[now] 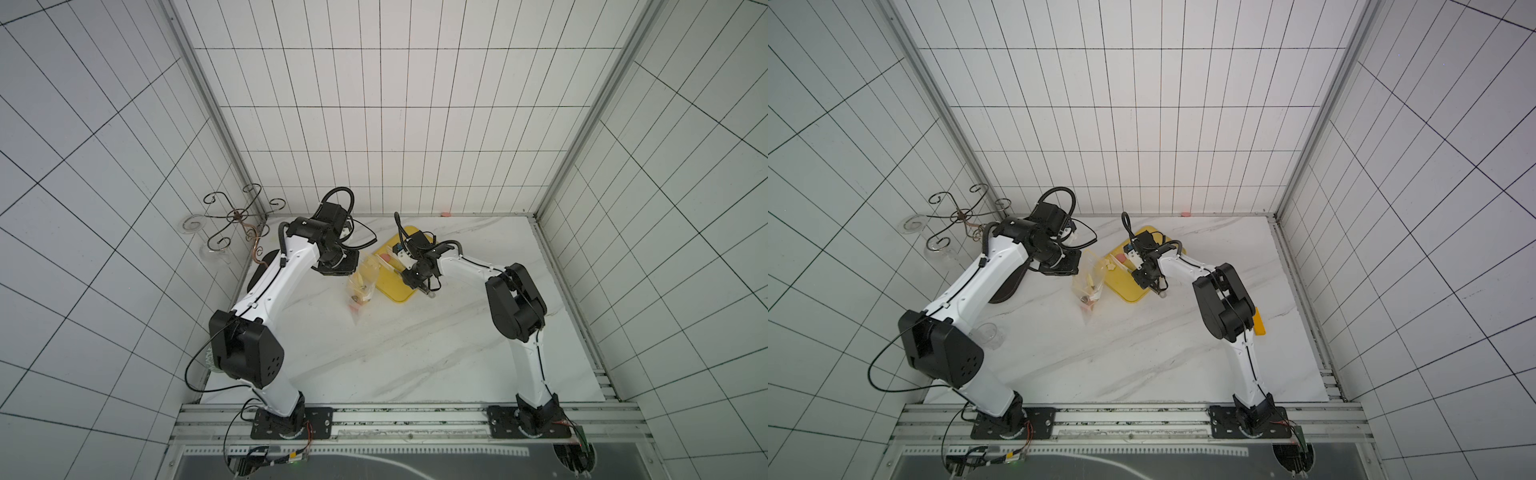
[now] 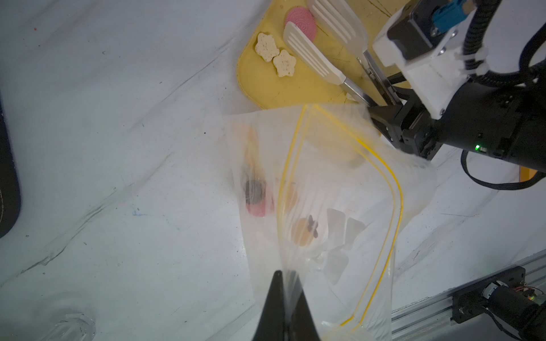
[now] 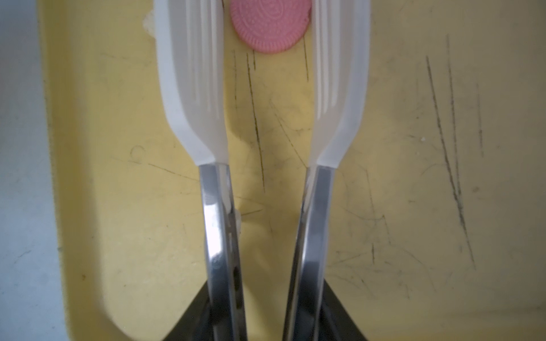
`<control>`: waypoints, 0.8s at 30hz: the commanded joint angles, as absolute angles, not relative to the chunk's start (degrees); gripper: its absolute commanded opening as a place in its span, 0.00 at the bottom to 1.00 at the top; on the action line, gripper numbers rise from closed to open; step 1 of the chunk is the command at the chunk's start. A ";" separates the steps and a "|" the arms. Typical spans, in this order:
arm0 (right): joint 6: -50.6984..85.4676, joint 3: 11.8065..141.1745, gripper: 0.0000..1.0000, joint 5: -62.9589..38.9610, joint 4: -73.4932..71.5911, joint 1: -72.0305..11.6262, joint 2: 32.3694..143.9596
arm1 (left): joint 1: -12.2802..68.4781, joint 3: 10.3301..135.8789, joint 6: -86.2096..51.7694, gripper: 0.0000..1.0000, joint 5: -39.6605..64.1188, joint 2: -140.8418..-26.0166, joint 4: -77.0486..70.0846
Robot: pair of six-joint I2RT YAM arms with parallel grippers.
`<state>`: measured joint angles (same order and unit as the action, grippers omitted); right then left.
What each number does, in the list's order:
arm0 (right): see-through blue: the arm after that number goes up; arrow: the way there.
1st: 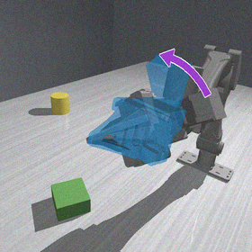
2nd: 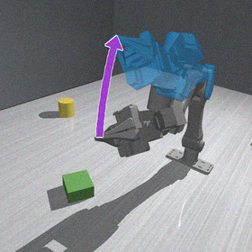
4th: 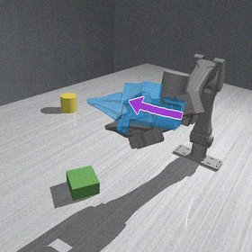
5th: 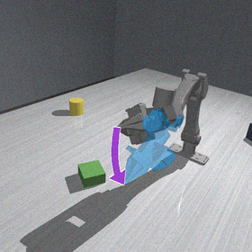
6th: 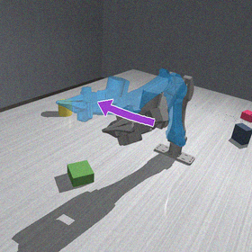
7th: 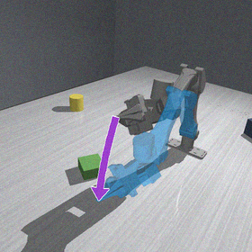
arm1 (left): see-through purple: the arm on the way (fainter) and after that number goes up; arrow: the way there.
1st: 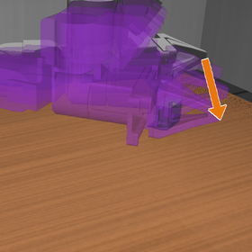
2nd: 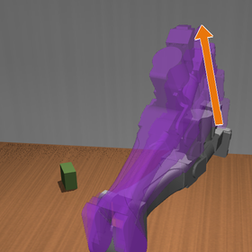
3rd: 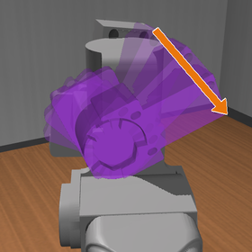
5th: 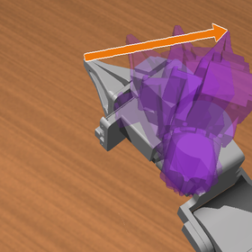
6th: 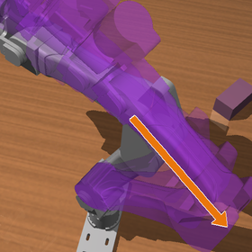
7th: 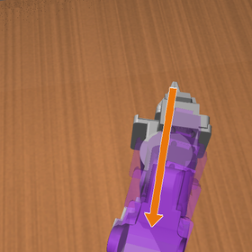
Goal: Put the cookies into a resealable bag to prevent moisture
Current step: Pick up the cookie from the tray.
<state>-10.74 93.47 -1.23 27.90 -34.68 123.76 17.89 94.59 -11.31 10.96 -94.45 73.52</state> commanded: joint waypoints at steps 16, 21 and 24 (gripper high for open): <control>-10.90 100.88 0.37 -0.83 29.71 -34.74 119.62 | 17.58 94.21 -10.29 0.00 11.53 -93.32 73.09; -10.75 95.69 0.37 -1.84 29.47 -33.81 111.74 | 17.64 94.81 -10.36 0.00 11.95 -93.95 72.94; -10.46 90.77 0.37 -2.76 29.06 -33.36 105.70 | 17.68 94.97 -10.37 0.00 12.23 -94.26 72.69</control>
<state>-10.61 94.76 -1.30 30.09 -34.02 112.36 17.89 94.35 -11.05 11.44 -94.45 73.45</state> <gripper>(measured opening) 0.369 0.047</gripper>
